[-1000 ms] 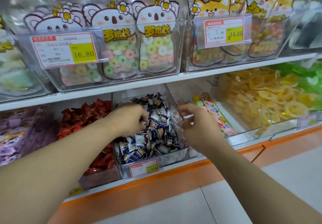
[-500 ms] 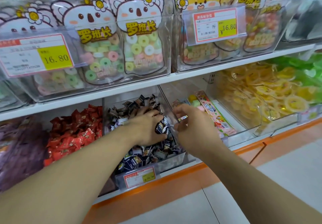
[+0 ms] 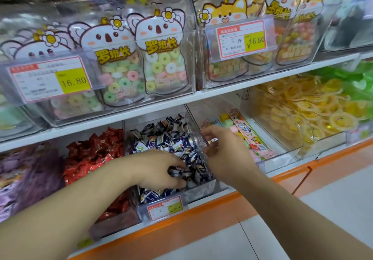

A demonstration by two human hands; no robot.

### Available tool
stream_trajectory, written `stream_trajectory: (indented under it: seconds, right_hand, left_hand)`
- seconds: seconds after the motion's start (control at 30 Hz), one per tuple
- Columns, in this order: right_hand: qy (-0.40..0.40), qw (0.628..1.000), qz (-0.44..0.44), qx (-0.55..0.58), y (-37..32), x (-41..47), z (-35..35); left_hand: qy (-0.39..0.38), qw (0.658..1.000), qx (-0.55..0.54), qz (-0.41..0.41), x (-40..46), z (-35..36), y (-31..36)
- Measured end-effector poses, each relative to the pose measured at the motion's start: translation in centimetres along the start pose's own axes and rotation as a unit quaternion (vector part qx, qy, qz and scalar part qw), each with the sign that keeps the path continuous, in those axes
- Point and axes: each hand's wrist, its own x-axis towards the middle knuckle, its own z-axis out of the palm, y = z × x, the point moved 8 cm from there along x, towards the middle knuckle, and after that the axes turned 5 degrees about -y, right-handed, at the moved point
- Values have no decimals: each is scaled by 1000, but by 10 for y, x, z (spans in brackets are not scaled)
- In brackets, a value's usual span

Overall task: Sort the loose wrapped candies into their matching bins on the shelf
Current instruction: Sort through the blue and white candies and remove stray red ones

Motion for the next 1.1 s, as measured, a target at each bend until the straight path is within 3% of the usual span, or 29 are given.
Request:
stream_trajectory:
  seconds: [0.07,0.13,0.2,0.23,0.4,0.53,0.83,0.97,1.1]
  right_hand:
    - [0,1000,1,3,1,1,0]
    - [1,1000,-1,3,2,2,1]
    - [2,1000,-3,3,2,3,1]
    - [3,1000,-4,5,2,4,1]
    - [7,1000,-9,-5,2,5,2]
    - [6,1000,-3,-8,2,5,2]
    - [-7,1000,-6,-2,2,3,1]
    - [-4,1000,-13,-8,3,4,2]
    - [3,1000,-17,-13,5,5,3]
  left_hand:
    - [21,996,-85,13,2,-7,-3]
    - [109,983,-144,22,8,-24,-5]
    - [192,971,-140,-2,15,-39,-8]
    - [196,972,-124,-21,20,-39,-9]
    - [44,993,-33,-108,51,-2,-16]
    - [10,995,-11,-94,46,5,-6]
    - [-4,999,28,-32,7,6,4]
    - [-13,1000,-9,-16,1,0,3]
    - [68,993,-96,-1,10,-16,0]
